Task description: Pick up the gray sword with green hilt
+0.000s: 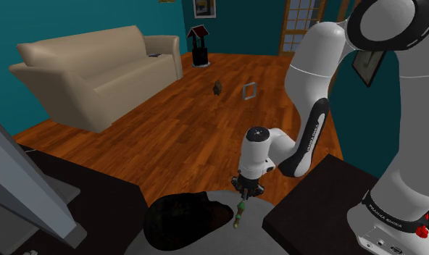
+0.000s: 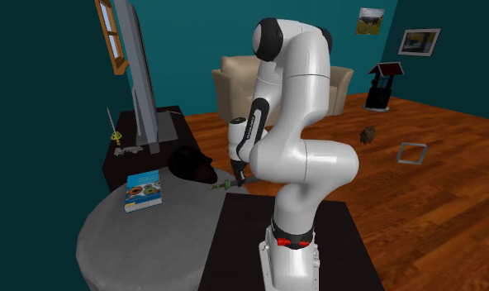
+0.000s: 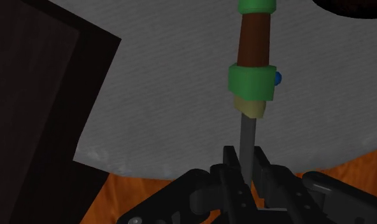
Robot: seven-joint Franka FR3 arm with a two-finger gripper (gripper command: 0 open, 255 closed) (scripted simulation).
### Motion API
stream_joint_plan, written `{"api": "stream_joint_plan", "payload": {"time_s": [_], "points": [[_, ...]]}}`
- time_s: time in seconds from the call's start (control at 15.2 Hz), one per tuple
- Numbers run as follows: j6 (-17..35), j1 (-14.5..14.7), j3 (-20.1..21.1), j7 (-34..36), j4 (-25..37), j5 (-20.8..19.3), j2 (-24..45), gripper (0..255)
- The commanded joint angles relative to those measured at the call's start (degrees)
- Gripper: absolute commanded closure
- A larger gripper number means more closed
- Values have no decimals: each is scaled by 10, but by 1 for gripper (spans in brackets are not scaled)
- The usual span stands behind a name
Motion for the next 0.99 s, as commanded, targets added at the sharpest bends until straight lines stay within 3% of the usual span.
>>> {"api": "stream_joint_plan", "payload": {"time_s": [0.0, 0.4, 0.79, 0.92], "points": [[-9, -22, 26, -25, -9, 29, -17, 255], [-39, -95, 116, -109, -39, 129, -74, 255], [-67, -176, 221, -208, -63, 258, -137, 255], [-68, -178, 224, -211, -64, 262, -139, 255]]}}
